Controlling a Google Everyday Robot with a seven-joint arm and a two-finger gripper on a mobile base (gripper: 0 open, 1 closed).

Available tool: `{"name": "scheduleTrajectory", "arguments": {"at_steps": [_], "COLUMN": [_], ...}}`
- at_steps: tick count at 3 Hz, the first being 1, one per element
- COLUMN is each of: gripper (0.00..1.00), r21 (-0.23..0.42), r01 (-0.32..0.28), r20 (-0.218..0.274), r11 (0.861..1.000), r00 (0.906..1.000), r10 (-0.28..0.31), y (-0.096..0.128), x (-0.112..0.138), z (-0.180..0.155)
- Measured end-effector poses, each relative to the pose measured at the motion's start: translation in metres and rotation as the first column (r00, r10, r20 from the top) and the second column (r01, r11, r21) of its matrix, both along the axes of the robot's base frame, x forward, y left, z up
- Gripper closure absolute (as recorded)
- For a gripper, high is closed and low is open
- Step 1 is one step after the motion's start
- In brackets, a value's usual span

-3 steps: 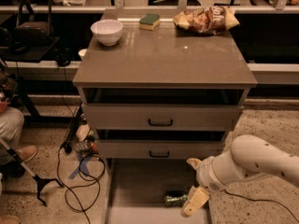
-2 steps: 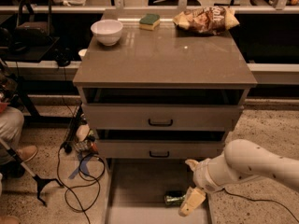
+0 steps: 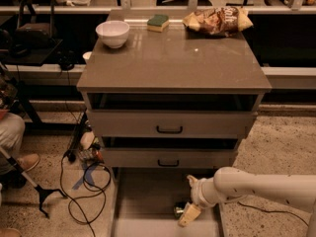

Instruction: Pick green can from bottom drawer and place on counter

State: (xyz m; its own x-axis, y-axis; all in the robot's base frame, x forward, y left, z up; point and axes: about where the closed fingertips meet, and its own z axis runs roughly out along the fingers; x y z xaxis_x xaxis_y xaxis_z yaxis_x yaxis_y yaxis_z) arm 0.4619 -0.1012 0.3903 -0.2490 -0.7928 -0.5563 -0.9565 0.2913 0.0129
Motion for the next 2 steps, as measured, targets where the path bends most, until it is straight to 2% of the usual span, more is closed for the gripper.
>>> {"name": "scheduleTrajectory", "arguments": {"at_steps": [1, 2], "gripper": [0.0, 0.0], "r21": [-0.004, -0.028], "r01": [0.002, 0.039], "r20": [0.002, 0.005], "r11": [1.0, 0.999], "r00": [1.0, 0.9992], "r10": [-0.002, -0.039], "y": [-0.001, -0.012], "x": [0.001, 0.008], "z": [-0.001, -0.03]}}
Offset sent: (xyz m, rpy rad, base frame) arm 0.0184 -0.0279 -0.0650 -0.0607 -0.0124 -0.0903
